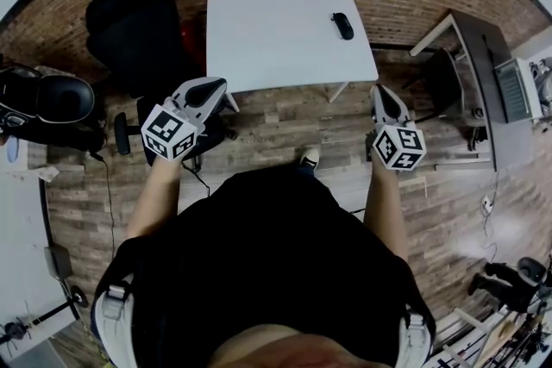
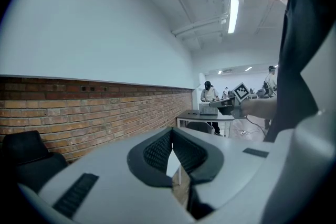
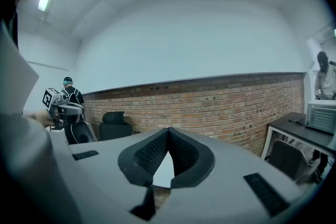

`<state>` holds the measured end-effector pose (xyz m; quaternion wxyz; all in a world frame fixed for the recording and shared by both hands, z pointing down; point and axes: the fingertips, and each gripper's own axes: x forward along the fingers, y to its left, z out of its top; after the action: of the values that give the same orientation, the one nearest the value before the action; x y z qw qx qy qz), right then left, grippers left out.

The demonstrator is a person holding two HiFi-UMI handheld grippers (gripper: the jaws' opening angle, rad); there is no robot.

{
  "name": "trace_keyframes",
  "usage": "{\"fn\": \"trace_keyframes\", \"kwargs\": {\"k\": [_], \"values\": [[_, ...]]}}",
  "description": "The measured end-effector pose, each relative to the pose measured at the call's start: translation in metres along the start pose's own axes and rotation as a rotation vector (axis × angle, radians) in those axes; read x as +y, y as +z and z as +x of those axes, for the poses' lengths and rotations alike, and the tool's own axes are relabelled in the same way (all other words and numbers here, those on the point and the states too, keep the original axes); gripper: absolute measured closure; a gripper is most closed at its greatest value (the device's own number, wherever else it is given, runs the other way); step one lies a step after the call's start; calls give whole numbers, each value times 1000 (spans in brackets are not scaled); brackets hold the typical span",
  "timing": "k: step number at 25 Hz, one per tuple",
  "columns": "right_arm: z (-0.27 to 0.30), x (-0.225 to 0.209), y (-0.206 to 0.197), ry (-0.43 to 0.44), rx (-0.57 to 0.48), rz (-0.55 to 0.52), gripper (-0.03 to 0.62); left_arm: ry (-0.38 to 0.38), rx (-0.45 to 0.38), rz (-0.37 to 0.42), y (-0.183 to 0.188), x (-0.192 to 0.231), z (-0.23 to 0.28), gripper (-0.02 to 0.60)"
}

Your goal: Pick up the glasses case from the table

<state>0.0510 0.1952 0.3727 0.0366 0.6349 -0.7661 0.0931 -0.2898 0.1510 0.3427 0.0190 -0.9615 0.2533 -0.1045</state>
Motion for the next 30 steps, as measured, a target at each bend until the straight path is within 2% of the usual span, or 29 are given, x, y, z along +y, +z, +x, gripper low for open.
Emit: {"fn": "trace_keyframes", "kwargs": {"k": [30], "values": [[70, -84, 1, 6, 39, 3, 579, 16, 36, -24, -3, 31, 96, 571]]}}
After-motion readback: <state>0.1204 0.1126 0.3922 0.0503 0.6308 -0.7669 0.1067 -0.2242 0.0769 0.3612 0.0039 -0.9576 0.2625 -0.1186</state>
